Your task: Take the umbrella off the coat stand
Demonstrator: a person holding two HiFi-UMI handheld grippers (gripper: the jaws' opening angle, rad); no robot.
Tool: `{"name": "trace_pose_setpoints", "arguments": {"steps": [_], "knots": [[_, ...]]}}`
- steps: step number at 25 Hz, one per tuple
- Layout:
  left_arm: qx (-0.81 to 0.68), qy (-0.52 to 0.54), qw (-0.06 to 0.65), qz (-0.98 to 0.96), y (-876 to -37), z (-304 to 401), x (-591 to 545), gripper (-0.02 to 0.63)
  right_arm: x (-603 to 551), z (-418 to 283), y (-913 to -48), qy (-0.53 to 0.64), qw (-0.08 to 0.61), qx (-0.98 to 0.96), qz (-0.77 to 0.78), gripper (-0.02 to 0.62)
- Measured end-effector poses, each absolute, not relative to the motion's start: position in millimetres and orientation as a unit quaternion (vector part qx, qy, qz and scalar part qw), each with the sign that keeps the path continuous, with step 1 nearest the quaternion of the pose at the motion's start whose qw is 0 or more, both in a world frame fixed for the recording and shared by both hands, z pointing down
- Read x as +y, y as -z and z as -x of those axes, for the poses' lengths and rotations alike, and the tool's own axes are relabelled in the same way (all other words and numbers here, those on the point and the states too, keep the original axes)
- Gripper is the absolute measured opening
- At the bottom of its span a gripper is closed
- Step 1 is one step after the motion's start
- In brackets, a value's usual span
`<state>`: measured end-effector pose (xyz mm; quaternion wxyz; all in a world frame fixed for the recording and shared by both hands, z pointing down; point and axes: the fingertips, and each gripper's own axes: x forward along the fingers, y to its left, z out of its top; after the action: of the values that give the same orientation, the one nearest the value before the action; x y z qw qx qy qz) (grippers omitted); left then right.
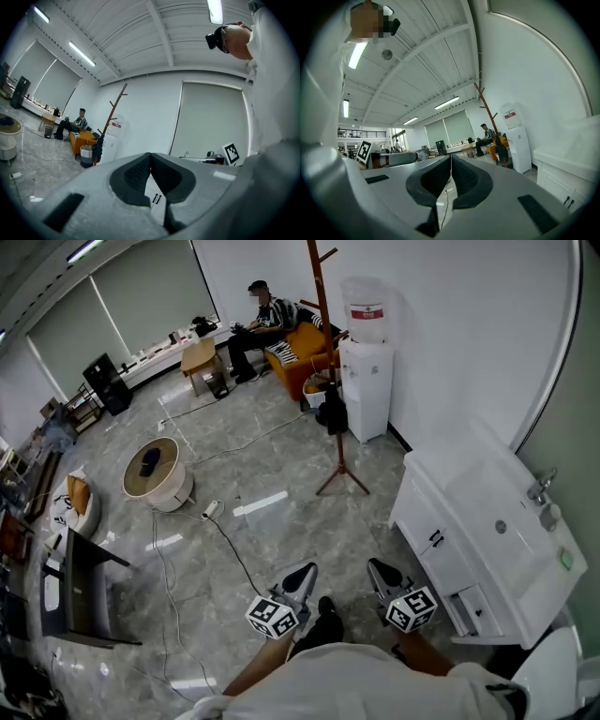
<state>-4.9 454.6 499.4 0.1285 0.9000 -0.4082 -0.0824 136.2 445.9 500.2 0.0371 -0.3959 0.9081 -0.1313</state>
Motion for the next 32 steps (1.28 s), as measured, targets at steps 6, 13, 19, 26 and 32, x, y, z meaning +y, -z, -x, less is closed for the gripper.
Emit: {"name": "trace_pose_setpoints", "arguments": {"steps": [6,13,19,26,32], "knots": [[-0.402,0.097,0.12,-0.902,-490,16,383,0.014,381,-129,-487,0.119,0.031,0.906,0.406,0.014],[-0.398,0.115,0.117,-0.903,-476,51,301,0.014,305,-91,-469,0.109,0.026,0.91,0.4,0.014],[-0.387,0.119,0.129,-0.905,-486,75,245,0.014,249,-70,-470,0.105,0.019,0.906,0.41,0.014],[-0.382,0.121,0.144,-0.905,-497,88,192,0.014,199,-64,-483,0.11,0.006,0.903,0.416,0.014],[-0.386,0.108,0.153,-0.903,-511,89,130,0.014,133,-69,-491,0.121,0.014,0.898,0.422,0.014]]}}
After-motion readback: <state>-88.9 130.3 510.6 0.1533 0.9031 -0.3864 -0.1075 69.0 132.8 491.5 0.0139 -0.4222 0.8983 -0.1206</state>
